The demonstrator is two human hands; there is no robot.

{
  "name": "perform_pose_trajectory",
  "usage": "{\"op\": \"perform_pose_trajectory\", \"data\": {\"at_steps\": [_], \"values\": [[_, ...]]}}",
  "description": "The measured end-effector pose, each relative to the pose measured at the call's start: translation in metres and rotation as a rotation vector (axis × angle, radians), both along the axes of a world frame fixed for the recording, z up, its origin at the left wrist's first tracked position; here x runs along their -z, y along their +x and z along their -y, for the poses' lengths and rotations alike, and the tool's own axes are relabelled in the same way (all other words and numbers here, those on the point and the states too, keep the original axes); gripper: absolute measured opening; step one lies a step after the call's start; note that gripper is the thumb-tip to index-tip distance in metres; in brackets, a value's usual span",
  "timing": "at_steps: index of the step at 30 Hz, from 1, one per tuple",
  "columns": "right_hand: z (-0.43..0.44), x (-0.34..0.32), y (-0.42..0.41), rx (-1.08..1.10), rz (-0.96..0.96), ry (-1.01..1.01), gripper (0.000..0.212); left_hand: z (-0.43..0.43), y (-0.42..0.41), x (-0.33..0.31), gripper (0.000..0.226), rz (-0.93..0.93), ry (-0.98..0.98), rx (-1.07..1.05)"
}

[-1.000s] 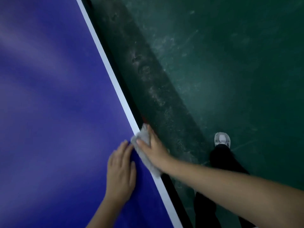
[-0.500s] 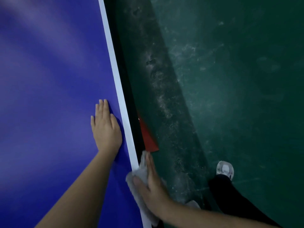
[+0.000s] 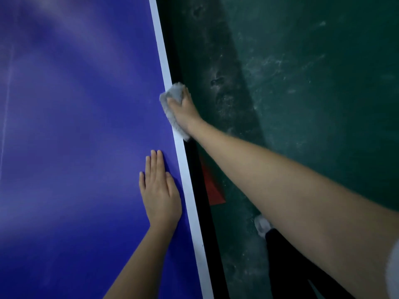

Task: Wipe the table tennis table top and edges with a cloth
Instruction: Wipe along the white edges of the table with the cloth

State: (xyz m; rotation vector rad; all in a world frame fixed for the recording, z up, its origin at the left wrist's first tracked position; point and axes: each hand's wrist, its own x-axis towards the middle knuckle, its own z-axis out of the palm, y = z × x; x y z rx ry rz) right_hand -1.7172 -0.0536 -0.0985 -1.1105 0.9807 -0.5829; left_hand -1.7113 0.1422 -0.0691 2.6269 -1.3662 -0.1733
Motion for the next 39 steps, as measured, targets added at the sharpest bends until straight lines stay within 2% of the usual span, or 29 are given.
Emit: {"op": "perform_pose_trajectory", "data": {"at_steps": [5, 8, 12, 16, 18, 21, 22, 24, 27, 29, 31, 33, 36, 38, 39], "values": [[-0.139, 0.009, -0.079, -0.122, 0.061, -0.056, 0.068, -0.001, -0.002, -0.003, 0.057, -0.041, -0.021, -0.015], [-0.174, 0.01, -0.098, -0.161, 0.042, -0.029, 0.071, -0.001, -0.002, -0.004, 0.054, -0.094, -0.069, -0.022], [-0.147, 0.005, -0.083, -0.192, -0.042, -0.058, 0.082, -0.006, -0.007, -0.006, 0.055, -0.166, -0.112, -0.086], [-0.057, -0.001, -0.03, -0.097, -0.104, -0.04, 0.089, -0.001, -0.005, -0.007, 0.057, -0.14, -0.079, -0.081], [-0.001, -0.007, 0.004, -0.011, -0.134, -0.028, 0.084, 0.001, -0.005, -0.007, 0.056, -0.106, -0.068, -0.065], [0.069, -0.017, 0.047, 0.092, -0.233, -0.132, 0.062, 0.003, -0.002, -0.007, 0.057, -0.071, -0.071, -0.019], [0.088, -0.019, 0.057, 0.093, -0.266, -0.16, 0.063, 0.003, -0.001, -0.006, 0.058, -0.069, -0.067, -0.015], [0.111, -0.026, 0.069, 0.057, -0.333, -0.177, 0.079, 0.004, 0.0, -0.005, 0.058, -0.064, -0.042, -0.009], [0.085, -0.034, 0.058, -0.089, -0.568, -0.384, 0.101, 0.005, 0.001, -0.003, 0.058, -0.048, 0.025, -0.007], [0.035, -0.032, 0.037, -0.171, -0.69, -0.591, 0.1, 0.007, 0.002, -0.003, 0.058, -0.038, 0.046, -0.017], [-0.006, -0.03, 0.017, -0.239, -0.744, -0.675, 0.099, 0.009, 0.002, -0.002, 0.062, -0.018, 0.04, -0.016], [-0.012, -0.028, 0.015, -0.26, -0.731, -0.628, 0.1, 0.013, 0.004, -0.004, 0.072, -0.009, 0.015, -0.015], [0.031, -0.032, 0.035, -0.208, -0.63, -0.483, 0.101, 0.022, 0.004, -0.005, 0.084, -0.024, -0.025, -0.01], [0.079, -0.032, 0.053, -0.13, -0.545, -0.332, 0.094, 0.028, 0.005, -0.006, 0.083, -0.05, -0.053, -0.008], [0.106, -0.031, 0.064, -0.089, -0.523, -0.275, 0.086, 0.034, 0.008, -0.007, 0.076, -0.064, -0.073, 0.002]]}}
